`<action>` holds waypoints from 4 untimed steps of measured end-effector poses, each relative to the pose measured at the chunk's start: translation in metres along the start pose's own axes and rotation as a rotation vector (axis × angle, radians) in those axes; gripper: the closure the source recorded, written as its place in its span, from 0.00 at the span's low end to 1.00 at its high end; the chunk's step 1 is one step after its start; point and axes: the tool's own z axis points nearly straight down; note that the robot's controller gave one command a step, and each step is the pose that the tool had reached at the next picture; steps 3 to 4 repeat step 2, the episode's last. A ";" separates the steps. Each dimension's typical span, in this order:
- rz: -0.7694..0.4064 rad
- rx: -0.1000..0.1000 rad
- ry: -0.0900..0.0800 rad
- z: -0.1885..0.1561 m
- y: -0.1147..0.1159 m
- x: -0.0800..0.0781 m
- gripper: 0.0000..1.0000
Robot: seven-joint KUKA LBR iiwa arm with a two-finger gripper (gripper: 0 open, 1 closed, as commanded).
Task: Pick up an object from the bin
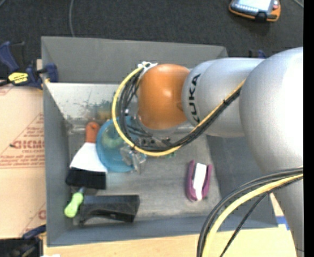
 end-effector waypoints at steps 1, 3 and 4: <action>0.001 -0.001 0.002 -0.021 0.000 0.001 1.00; 0.003 0.002 -0.006 -0.057 -0.001 -0.001 1.00; 0.003 0.002 -0.006 -0.057 -0.001 -0.001 1.00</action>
Offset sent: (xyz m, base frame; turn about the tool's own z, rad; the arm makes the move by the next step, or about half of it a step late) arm -0.0006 -0.0002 0.0176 0.0009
